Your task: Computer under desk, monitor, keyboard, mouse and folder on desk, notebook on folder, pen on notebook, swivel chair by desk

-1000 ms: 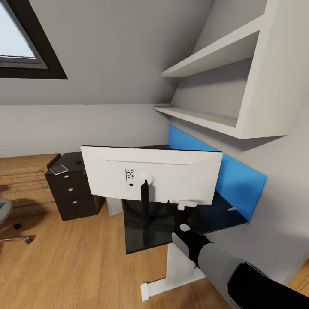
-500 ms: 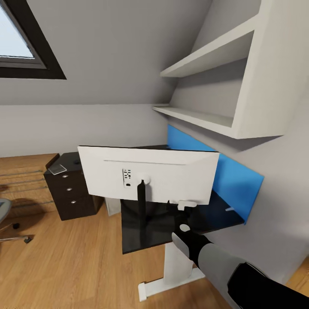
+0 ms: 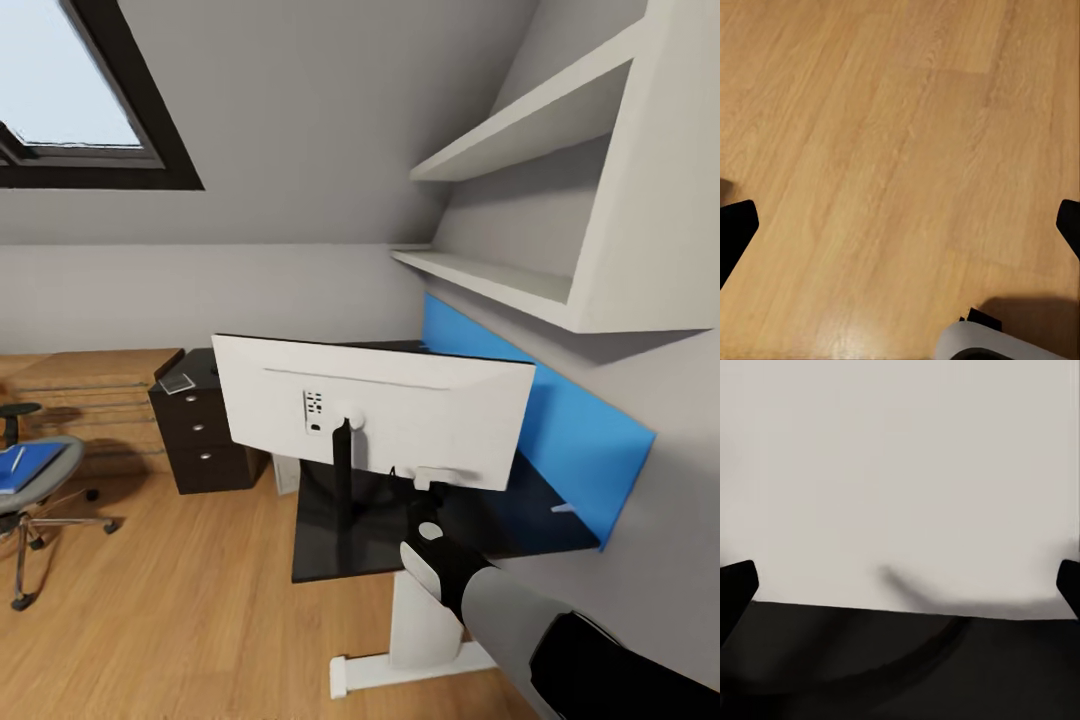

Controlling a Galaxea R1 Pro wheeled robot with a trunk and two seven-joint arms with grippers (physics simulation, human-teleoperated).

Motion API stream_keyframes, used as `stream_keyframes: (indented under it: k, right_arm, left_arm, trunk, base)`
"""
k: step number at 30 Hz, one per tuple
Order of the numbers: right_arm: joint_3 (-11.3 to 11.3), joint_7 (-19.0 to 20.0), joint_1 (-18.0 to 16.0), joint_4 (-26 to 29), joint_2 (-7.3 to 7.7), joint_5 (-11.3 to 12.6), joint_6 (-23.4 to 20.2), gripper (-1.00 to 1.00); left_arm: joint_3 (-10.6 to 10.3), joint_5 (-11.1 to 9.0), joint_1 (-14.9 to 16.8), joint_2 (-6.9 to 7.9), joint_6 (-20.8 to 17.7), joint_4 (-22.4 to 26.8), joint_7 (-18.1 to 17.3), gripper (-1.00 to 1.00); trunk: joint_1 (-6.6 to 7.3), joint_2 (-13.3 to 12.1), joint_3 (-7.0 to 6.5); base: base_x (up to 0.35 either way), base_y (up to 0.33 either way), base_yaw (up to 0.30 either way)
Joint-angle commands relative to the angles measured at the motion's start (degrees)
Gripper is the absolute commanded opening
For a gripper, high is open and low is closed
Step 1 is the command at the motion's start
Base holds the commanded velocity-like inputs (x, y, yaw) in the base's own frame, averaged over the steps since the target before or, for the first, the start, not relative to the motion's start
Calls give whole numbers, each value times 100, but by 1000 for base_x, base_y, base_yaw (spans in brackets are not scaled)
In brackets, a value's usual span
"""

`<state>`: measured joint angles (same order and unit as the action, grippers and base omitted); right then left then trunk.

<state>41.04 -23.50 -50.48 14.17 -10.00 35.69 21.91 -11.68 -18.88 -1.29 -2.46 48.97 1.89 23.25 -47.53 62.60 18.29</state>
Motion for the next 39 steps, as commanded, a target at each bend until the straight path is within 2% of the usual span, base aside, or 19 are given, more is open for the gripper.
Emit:
stream_keyframes:
  k: [1, 12, 24, 30, 39]
  right_arm:
    - [47, -23, -6, -4, 0, 45, 23, 100]
    - [44, -23, -6, -2, 0, 38, 24, 100]
    - [43, -23, -6, -2, 0, 36, 17, 100]
    - [31, -24, -6, -8, 0, 35, 17, 100]
    - [18, -22, -6, -43, 0, 34, 24, 100]
  left_arm:
    - [-49, -29, -3, 0, -7, 13, 36, 100]
    - [-53, -28, -3, 0, -129, 13, 36, 100]
    - [-54, -28, -3, 0, -140, 13, 31, 100]
    - [-52, -27, -3, -1, -118, 13, 39, 100]
    - [-53, -19, -3, 0, -129, 13, 31, 100]
  trunk:
    - [-1, 4, 2]
    - [-1, 4, -43]
    - [-1, 4, -46]
    - [-1, 4, -46]
    - [-1, 4, -46]
  base:
    - [0, -184, 266]
    - [0, -51, 227]
    - [0, -172, 10]
    - [13, -36, 0]
    - [267, -74, 0]
